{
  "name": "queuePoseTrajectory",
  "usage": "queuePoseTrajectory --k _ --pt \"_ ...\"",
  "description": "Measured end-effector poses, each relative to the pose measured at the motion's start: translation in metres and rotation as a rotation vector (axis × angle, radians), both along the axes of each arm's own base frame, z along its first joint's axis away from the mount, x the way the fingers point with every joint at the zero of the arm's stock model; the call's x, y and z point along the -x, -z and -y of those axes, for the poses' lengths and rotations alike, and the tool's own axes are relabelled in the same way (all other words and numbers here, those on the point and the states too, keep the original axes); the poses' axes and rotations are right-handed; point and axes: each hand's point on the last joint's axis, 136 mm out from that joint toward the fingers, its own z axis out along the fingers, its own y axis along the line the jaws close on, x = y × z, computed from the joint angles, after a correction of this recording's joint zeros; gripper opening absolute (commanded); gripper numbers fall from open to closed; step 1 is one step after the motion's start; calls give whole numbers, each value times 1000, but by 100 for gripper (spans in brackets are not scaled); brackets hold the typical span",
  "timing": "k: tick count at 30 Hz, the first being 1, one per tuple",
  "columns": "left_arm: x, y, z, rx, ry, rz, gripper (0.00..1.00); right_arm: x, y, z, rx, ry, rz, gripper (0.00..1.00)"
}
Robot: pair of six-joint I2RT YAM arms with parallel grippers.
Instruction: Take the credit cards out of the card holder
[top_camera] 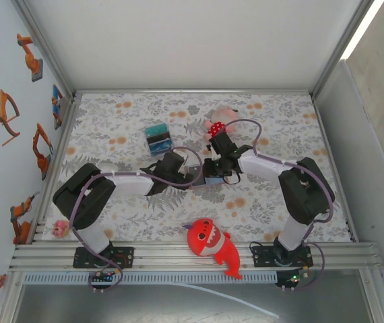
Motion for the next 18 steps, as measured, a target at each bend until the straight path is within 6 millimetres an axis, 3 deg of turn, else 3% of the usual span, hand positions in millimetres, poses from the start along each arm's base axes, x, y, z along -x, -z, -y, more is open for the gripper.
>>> queuePoseTrajectory --k 18 --pt "4 -1 4 -33 11 -7 97 -6 19 -3 -20 23 -48 17"
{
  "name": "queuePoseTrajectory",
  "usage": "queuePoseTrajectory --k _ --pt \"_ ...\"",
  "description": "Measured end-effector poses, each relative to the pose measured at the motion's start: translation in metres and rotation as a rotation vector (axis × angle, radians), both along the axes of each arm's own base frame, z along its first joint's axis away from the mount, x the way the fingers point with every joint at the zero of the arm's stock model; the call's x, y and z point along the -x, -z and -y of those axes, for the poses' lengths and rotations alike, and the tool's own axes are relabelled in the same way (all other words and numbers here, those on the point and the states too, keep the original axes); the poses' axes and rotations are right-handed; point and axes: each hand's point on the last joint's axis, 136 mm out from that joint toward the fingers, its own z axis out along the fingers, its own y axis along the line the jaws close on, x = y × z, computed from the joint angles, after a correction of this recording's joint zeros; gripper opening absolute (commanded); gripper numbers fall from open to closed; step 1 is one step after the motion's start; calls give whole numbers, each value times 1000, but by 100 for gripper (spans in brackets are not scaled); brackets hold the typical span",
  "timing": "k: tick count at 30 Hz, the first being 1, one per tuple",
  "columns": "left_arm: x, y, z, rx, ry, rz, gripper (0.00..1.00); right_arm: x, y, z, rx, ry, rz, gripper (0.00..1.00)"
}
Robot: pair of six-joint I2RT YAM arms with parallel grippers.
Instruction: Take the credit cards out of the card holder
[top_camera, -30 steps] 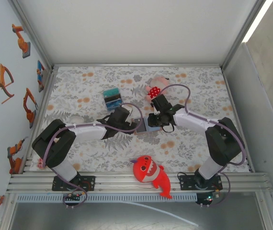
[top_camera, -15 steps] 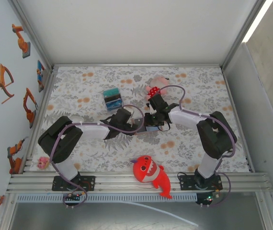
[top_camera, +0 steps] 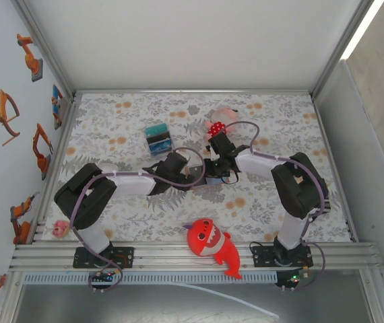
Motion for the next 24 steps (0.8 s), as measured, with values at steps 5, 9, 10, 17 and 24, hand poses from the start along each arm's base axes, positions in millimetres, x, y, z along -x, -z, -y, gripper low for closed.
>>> queuePoseTrajectory --k 5,9,10,17,24 --pt "-2 1 2 -6 -2 0 97 -2 3 0 -9 11 -7 17" --pt "-4 1 1 -17 -7 0 97 0 5 -1 -29 9 -14 17" --pt "-4 1 1 -23 -9 -2 97 1 5 -1 -34 11 -16 17" --pt "-2 -1 0 -86 -7 -5 97 1 9 0 -68 28 -26 17" --pt "-2 -2 -3 -133 -8 -8 97 2 9 -1 -200 59 -36 15"
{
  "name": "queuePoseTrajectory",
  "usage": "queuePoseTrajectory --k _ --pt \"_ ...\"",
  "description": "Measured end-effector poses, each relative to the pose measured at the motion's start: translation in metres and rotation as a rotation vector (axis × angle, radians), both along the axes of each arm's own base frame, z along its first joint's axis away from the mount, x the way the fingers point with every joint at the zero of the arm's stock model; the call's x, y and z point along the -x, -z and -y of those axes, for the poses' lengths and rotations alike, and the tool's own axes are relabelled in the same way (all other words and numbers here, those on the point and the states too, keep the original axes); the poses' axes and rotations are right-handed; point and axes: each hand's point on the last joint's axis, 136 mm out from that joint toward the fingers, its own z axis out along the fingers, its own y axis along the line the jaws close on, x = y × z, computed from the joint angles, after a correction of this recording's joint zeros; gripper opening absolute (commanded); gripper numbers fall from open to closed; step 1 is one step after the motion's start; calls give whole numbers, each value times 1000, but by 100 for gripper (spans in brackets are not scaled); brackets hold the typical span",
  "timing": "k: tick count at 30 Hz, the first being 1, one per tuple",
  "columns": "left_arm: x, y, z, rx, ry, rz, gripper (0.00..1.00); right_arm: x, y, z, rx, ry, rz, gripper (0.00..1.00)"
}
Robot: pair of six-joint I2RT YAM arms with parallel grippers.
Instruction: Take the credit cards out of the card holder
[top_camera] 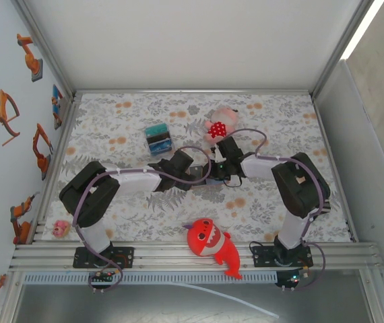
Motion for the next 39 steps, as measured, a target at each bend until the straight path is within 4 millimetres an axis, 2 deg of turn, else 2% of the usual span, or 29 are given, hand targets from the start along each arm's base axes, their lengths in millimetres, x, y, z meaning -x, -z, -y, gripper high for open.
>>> queuePoseTrajectory --k 9,17,22,33,39 --pt "1 -1 -2 -32 -3 -3 97 5 -7 -3 -158 26 -26 13" --pt "2 -2 -3 -51 -6 1 97 1 -16 -8 -205 23 -15 13" --pt "3 -2 -4 -62 -5 -2 97 2 -16 -9 -214 27 -23 8" --pt "2 -2 -4 -73 -7 -2 97 1 -23 -13 -255 15 -16 15" --pt "2 -2 -4 -76 -8 -4 97 1 -21 -13 -259 18 -20 13"
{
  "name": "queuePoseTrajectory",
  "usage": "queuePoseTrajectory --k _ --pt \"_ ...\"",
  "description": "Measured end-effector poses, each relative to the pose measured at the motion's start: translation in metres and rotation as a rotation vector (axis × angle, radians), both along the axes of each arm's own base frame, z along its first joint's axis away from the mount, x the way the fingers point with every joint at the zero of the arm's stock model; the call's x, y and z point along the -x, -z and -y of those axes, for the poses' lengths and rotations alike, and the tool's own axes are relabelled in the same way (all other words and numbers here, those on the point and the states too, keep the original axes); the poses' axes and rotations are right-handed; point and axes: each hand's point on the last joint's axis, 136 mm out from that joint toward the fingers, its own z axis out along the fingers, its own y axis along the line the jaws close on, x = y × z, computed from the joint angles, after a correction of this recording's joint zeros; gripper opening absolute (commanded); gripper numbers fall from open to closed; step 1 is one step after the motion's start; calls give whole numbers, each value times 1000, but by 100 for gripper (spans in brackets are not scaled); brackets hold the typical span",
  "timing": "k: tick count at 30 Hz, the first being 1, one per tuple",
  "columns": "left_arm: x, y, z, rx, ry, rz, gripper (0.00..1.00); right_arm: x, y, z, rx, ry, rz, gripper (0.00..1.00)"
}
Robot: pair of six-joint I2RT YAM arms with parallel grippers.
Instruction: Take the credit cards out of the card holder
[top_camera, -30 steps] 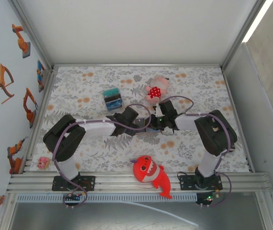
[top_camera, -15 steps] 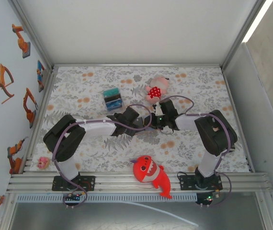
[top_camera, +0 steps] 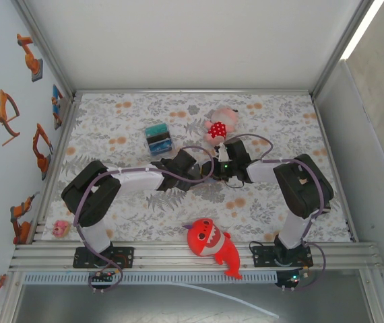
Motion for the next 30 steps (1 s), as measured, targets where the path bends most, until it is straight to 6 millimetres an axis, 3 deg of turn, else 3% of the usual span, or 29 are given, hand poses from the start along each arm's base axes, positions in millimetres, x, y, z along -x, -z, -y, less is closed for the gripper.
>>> queuePoseTrajectory --k 13,18,24,30 --pt "-1 0 -2 -13 -5 2 97 0 6 -1 -23 5 -16 13" --pt "-1 0 -2 -15 -5 1 97 2 9 -1 -27 6 -32 25" --pt "-1 -1 -1 -13 -5 2 97 2 11 1 -12 10 -37 27" --pt "-1 -1 1 -7 0 -2 97 2 11 3 31 3 -19 35"
